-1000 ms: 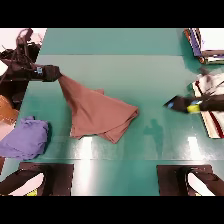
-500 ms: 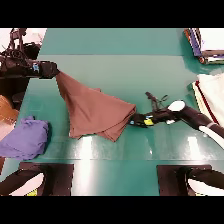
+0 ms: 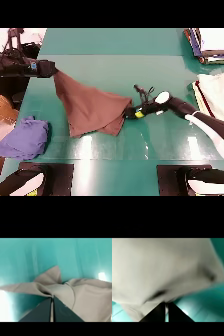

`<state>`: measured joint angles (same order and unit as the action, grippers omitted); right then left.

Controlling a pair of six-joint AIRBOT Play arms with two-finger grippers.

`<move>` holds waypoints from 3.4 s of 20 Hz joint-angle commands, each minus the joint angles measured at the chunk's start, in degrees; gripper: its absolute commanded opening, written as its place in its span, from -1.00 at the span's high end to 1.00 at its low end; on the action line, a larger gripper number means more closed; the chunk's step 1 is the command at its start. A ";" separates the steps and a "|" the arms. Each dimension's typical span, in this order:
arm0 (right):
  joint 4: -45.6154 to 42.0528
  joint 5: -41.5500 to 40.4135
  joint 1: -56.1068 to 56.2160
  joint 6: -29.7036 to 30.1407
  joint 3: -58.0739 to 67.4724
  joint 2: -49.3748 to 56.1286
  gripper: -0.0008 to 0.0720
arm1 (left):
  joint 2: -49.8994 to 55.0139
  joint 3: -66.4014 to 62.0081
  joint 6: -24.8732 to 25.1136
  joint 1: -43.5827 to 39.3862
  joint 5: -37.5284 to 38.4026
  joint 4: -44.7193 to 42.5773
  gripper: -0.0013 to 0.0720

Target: Fold the shirts.

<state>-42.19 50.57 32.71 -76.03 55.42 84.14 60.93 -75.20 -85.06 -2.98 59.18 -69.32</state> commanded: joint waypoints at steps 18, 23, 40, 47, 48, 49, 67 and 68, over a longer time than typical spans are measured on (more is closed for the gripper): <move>-30.08 14.16 -23.10 -9.40 39.50 -37.40 0.92 | -11.37 -48.22 0.07 0.04 -8.79 3.76 0.90; -29.99 22.12 -25.11 -10.14 45.64 -33.77 0.93 | -9.86 -43.85 2.01 0.04 -9.64 -2.45 0.90; -29.29 14.36 -15.39 -15.89 45.97 18.38 0.92 | 40.02 -31.34 -1.92 0.17 -8.50 -11.72 0.90; -27.82 18.01 -17.42 -15.72 49.88 18.95 -0.15 | 37.81 -32.11 -2.03 1.05 0.81 -12.61 -0.70; -27.89 20.48 -18.18 -14.16 50.60 17.86 -0.15 | 36.57 -32.02 -1.99 1.86 5.25 -12.61 -0.69; -27.87 22.32 -18.97 -13.05 50.34 16.31 -0.14 | 35.32 -31.76 -1.95 2.67 9.75 -12.57 -0.70; -25.75 16.00 -24.00 -10.82 16.63 -16.26 -0.14 | -10.86 51.25 -2.36 3.67 -2.21 19.93 -0.70; -24.65 16.00 -24.00 -10.82 16.63 -16.24 -0.14 | -10.86 52.22 -1.42 3.67 -3.54 21.35 -0.70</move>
<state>-68.47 67.44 8.73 -86.85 72.97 69.23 51.86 -28.77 -88.95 0.67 59.92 -54.83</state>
